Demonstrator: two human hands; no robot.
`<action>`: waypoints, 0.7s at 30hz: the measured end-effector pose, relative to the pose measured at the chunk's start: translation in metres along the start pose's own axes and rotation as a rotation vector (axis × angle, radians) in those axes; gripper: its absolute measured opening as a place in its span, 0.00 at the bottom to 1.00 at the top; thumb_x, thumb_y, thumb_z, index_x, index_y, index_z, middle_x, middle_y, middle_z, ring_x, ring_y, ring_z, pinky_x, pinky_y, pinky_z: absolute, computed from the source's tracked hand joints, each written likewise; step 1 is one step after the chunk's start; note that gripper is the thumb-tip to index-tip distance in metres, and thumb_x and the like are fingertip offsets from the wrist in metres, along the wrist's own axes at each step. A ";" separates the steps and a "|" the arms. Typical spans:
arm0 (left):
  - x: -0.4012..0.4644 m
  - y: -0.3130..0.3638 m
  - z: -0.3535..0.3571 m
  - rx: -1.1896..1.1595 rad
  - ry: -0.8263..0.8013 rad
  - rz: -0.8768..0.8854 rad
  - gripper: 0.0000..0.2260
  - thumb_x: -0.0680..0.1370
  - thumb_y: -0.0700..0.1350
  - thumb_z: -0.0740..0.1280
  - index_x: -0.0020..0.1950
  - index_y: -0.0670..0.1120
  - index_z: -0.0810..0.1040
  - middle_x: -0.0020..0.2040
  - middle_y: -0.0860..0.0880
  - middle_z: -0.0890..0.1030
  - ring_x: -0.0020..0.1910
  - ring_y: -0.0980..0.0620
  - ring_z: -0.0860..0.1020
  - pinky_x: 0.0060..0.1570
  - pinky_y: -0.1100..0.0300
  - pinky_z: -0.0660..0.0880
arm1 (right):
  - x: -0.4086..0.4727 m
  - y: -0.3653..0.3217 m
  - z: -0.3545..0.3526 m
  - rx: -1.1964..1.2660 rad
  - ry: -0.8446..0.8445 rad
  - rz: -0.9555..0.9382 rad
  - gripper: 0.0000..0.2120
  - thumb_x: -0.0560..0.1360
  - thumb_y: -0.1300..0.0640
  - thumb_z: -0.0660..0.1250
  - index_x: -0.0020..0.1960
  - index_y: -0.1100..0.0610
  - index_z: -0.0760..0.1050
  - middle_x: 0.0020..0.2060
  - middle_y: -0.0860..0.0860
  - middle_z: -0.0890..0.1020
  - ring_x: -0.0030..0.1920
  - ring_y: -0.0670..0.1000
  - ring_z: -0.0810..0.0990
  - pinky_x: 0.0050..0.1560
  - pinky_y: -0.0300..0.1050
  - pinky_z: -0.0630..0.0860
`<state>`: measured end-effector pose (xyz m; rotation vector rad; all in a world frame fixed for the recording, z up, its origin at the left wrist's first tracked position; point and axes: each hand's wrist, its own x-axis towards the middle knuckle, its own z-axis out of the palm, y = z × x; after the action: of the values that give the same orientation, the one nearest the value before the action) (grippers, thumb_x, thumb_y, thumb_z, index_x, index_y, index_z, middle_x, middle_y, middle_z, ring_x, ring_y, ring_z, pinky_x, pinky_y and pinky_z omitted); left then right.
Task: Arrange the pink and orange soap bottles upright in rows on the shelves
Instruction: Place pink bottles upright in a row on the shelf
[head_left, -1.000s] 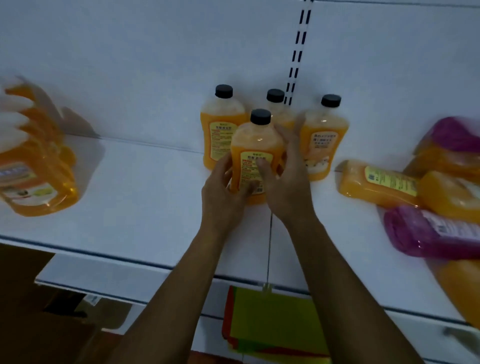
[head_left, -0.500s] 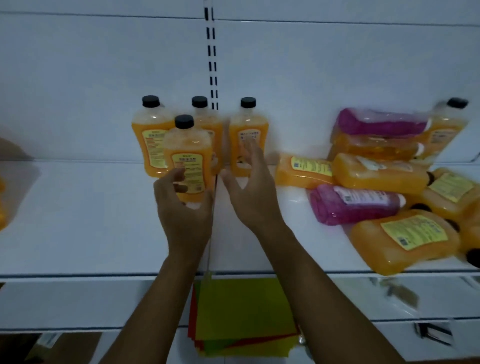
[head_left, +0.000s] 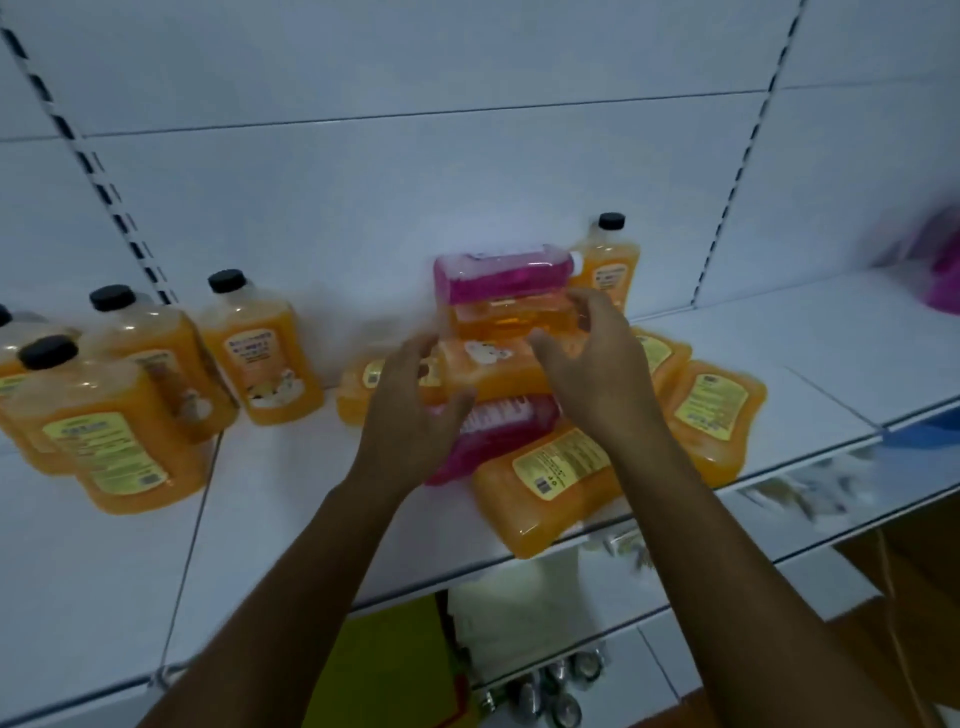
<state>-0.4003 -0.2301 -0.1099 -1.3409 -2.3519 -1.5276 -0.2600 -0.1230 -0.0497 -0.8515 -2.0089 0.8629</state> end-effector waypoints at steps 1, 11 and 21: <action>0.007 0.006 0.004 0.013 -0.009 -0.015 0.29 0.75 0.54 0.70 0.73 0.50 0.64 0.70 0.49 0.70 0.64 0.51 0.72 0.58 0.52 0.75 | 0.008 0.007 -0.005 0.008 0.004 0.022 0.22 0.77 0.49 0.66 0.69 0.50 0.66 0.61 0.47 0.73 0.58 0.43 0.69 0.54 0.42 0.67; 0.076 0.038 0.016 -0.066 -0.038 -0.024 0.23 0.79 0.52 0.66 0.72 0.54 0.63 0.59 0.60 0.69 0.58 0.59 0.70 0.56 0.57 0.74 | 0.099 0.037 0.001 0.049 -0.101 0.108 0.30 0.78 0.47 0.65 0.75 0.54 0.58 0.71 0.53 0.69 0.68 0.55 0.70 0.62 0.51 0.72; 0.105 0.021 0.020 -0.130 0.024 -0.086 0.25 0.77 0.46 0.70 0.73 0.48 0.67 0.68 0.49 0.73 0.61 0.56 0.73 0.59 0.54 0.77 | 0.123 0.056 0.028 0.030 -0.060 -0.015 0.25 0.75 0.44 0.68 0.66 0.55 0.70 0.58 0.52 0.75 0.57 0.50 0.73 0.52 0.41 0.70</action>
<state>-0.4447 -0.1451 -0.0579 -1.2525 -2.3623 -1.7371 -0.3270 -0.0025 -0.0603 -0.8018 -2.0461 0.9178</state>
